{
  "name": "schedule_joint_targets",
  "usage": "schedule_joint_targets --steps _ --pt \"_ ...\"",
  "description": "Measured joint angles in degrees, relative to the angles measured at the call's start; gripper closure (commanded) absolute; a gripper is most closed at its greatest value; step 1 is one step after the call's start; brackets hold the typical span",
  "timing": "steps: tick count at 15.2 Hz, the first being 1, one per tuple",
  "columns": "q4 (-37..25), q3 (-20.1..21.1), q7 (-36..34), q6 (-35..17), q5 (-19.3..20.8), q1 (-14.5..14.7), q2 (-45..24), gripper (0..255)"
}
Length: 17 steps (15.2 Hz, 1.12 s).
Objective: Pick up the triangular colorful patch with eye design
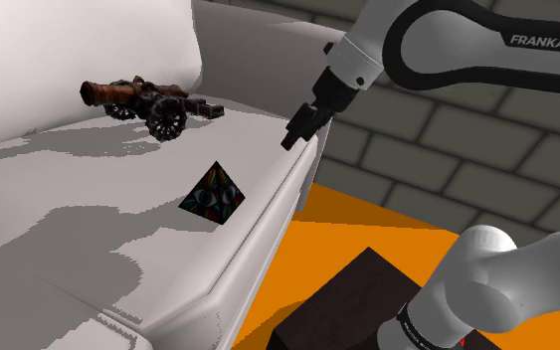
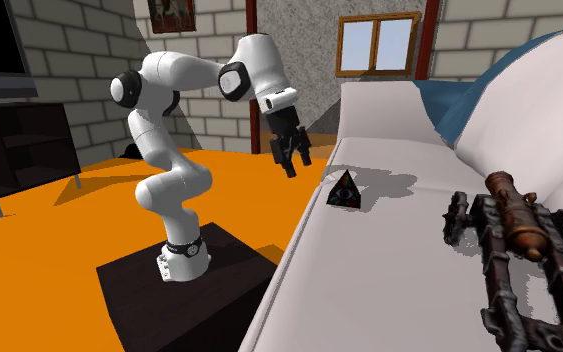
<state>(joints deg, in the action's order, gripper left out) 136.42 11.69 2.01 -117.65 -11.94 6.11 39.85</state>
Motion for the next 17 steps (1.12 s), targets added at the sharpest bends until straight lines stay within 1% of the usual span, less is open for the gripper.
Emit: schedule_joint_targets --steps 3,7,12,14,17 --pt "0.41 2.85 -0.78 -5.63 -1.68 1.75 -2.48 0" --pt "-0.59 6.24 -1.27 -12.83 -3.06 3.45 -6.91 0" --pt "-3.66 10.78 -2.41 -20.58 -3.36 4.86 -12.97 0" --pt "-4.0 11.64 -2.51 -22.51 -3.32 5.06 -14.3 0" --pt "-2.49 12.07 -2.28 -25.01 -3.58 5.27 -15.02 0"
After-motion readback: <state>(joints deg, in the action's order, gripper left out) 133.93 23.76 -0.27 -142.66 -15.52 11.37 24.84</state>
